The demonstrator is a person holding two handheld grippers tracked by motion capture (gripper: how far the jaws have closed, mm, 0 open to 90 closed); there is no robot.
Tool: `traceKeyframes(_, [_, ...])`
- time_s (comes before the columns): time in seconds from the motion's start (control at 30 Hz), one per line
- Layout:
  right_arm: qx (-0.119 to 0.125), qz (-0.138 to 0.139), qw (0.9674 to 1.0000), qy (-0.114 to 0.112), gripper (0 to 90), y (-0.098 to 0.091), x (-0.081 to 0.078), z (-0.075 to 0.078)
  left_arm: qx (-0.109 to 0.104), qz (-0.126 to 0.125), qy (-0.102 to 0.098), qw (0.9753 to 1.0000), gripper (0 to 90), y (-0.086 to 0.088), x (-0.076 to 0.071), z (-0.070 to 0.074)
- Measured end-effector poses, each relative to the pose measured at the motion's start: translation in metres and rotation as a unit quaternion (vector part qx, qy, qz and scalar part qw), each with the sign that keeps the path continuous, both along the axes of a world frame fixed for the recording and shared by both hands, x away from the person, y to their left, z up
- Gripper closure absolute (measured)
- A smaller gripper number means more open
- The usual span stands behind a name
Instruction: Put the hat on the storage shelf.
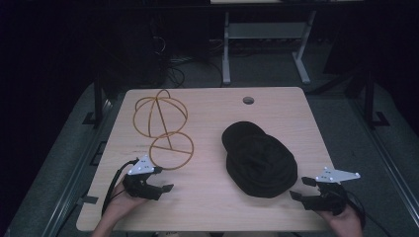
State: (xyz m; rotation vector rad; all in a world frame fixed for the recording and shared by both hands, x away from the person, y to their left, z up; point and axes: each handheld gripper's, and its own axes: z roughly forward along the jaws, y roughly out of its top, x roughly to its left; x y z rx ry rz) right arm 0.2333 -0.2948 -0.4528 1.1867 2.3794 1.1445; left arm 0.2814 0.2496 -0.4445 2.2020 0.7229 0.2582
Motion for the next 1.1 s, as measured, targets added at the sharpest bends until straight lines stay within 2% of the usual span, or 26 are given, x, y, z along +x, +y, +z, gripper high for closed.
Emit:
traceKeyframes(0.27, [0.004,0.001,1.0000,-0.002,27.4,-0.001,-0.001,0.001,-0.005,-0.002,0.000,1.0000,23.0,-0.003,-0.002,0.002])
traceKeyframes(0.3, [0.005,-0.001,1.0000,0.000,27.4,0.000,-0.001,0.002,-0.011,-0.005,0.001,0.9999,23.0,-0.005,-0.003,0.004])
traceKeyframes(0.4, [0.006,-0.003,1.0000,-0.005,27.0,0.000,-0.001,0.004,-0.009,-0.009,-0.004,0.9999,23.0,-0.008,-0.005,0.008])
traceKeyframes(0.47, [0.007,-0.005,0.9999,-0.005,26.8,0.000,-0.001,0.005,-0.022,-0.019,-0.004,0.9996,23.0,-0.016,-0.006,0.016])
traceKeyframes(0.5, [0.007,-0.005,0.9999,-0.005,26.8,0.000,-0.001,0.005,-0.022,-0.019,-0.004,0.9996,23.0,-0.016,-0.006,0.016])
traceKeyframes(0.53, [0.009,-0.009,0.9999,-0.004,26.6,0.000,-0.002,0.006,-0.025,-0.029,-0.007,0.9993,23.0,-0.024,-0.006,0.022])
traceKeyframes(0.57, [0.009,-0.009,0.9999,-0.004,26.6,0.000,-0.002,0.006,-0.025,-0.029,-0.007,0.9993,23.0,-0.024,-0.006,0.022])
traceKeyframes(0.7, [0.012,-0.010,0.9999,-0.006,26.6,-0.002,-0.003,0.006,-0.023,-0.052,-0.014,0.9982,22.9,-0.044,-0.005,0.033])
traceKeyframes(0.73, [0.016,-0.012,0.9998,-0.006,26.4,-0.003,-0.003,0.007,-0.026,-0.066,-0.019,0.9973,23.0,-0.054,-0.005,0.039])
traceKeyframes(0.77, [0.016,-0.012,0.9998,-0.006,26.4,-0.003,-0.003,0.007,-0.026,-0.066,-0.019,0.9973,23.1,-0.054,-0.005,0.039])
traceKeyframes(0.87, [0.018,-0.010,0.9998,-0.006,26.3,-0.004,-0.002,0.007,-0.025,-0.087,-0.023,0.9957,23.3,-0.071,-0.004,0.045])
traceKeyframes(0.97, [0.018,-0.005,0.9998,-0.007,26.3,-0.003,-0.002,0.007,-0.024,-0.115,-0.025,0.9928,23.8,-0.092,0.000,0.052])
traceKeyframes(1.0, [0.018,-0.005,0.9998,-0.007,26.3,-0.003,-0.002,0.007,-0.024,-0.115,-0.025,0.9928,23.9,-0.092,0.000,0.052])
traceKeyframes(1.07, [0.020,-0.004,0.9998,-0.007,26.3,-0.003,-0.002,0.007,-0.023,-0.129,-0.023,0.9911,23.9,-0.107,0.004,0.056])
traceKeyframes(1.1, [0.020,-0.004,0.9998,-0.007,26.3,-0.003,-0.002,0.007,-0.023,-0.129,-0.023,0.9911,24.0,-0.107,0.004,0.056])
